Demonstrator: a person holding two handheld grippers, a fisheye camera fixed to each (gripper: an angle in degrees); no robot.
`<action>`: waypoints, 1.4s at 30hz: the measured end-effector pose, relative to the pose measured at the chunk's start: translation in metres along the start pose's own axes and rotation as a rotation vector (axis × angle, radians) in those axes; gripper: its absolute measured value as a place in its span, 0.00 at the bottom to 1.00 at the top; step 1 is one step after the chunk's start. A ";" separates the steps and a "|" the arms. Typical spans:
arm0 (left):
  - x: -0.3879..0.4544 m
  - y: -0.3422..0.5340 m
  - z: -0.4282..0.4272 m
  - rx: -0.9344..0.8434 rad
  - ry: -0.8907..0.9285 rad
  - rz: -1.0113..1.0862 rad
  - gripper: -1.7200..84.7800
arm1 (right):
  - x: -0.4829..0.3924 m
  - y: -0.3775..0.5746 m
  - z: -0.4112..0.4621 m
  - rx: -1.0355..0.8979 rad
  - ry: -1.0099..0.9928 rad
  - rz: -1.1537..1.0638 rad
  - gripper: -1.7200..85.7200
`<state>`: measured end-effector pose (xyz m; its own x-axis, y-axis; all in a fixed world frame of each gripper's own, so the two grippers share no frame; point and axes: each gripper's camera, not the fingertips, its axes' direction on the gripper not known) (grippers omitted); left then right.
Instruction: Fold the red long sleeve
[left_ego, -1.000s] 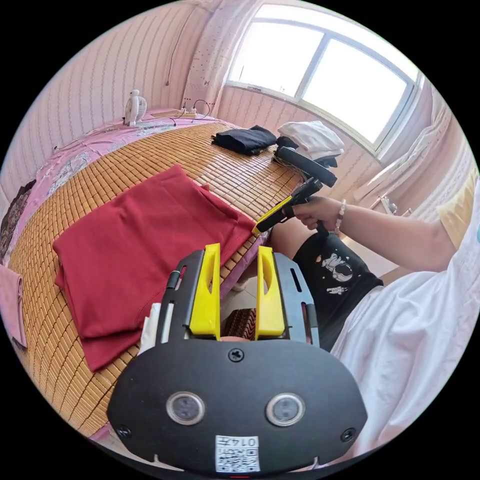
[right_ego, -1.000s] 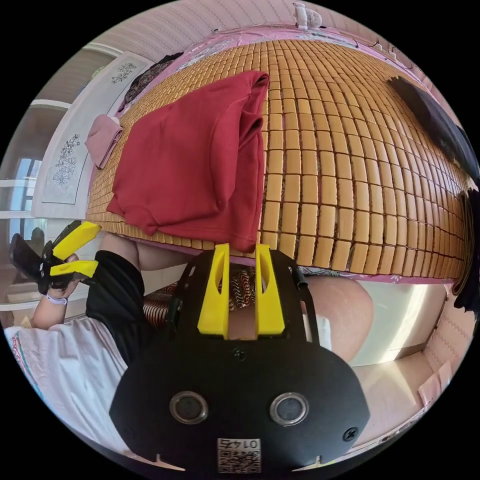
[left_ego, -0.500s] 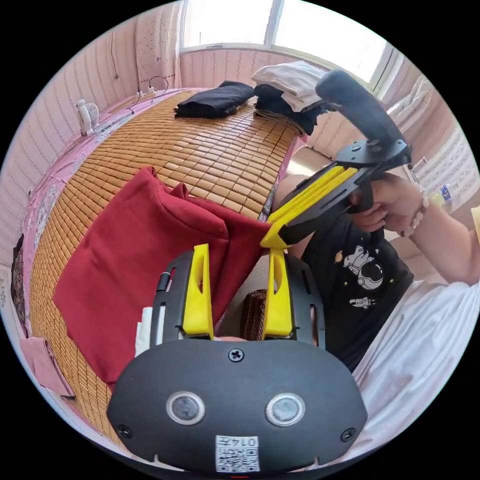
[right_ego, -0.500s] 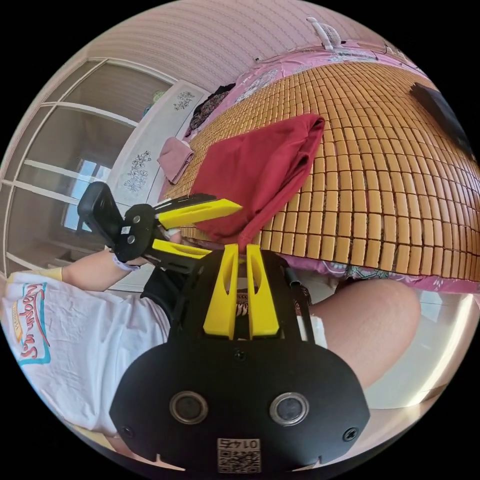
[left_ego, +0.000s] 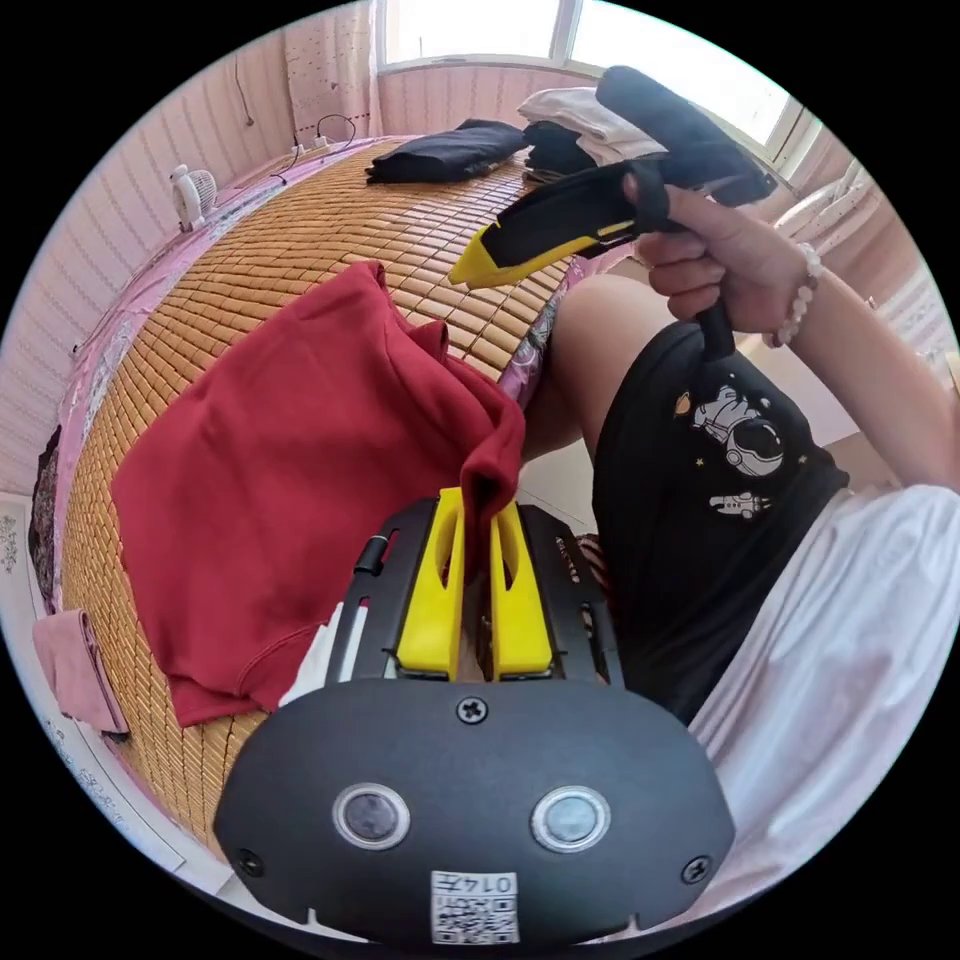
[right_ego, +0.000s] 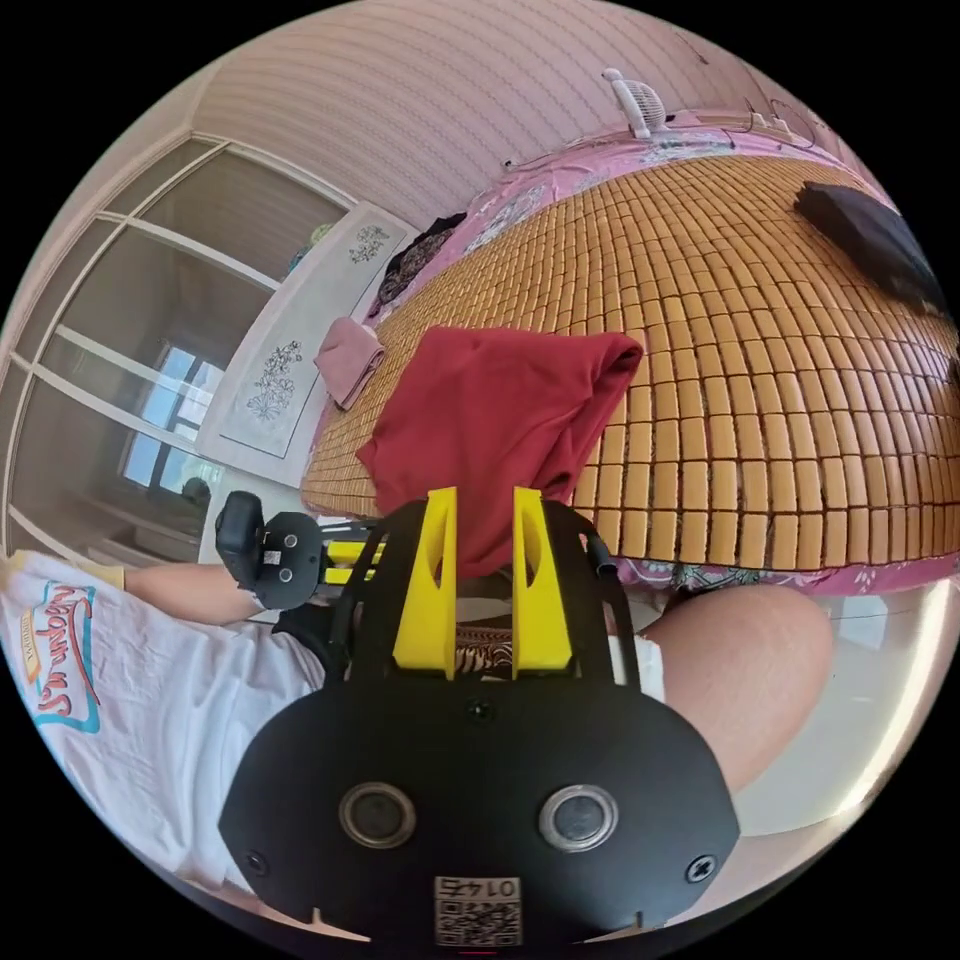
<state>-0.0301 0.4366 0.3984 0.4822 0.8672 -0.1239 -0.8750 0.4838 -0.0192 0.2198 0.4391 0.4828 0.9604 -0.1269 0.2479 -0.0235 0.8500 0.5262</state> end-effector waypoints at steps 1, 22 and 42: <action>-0.001 0.004 -0.003 0.007 0.006 -0.012 0.07 | 0.010 -0.002 -0.001 0.022 0.005 0.049 0.14; 0.017 0.067 -0.003 -0.010 0.001 -0.218 0.07 | -0.082 -0.071 0.106 -0.249 0.404 -0.048 0.11; 0.086 0.052 -0.003 -0.107 -0.175 -0.023 0.06 | -0.278 -0.054 0.193 -0.407 0.989 -0.680 0.07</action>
<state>-0.0344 0.5364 0.3837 0.4941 0.8678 0.0519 -0.8587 0.4965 -0.1270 -0.0997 0.3302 0.5426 0.5454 -0.3127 -0.7776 0.4725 0.8810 -0.0228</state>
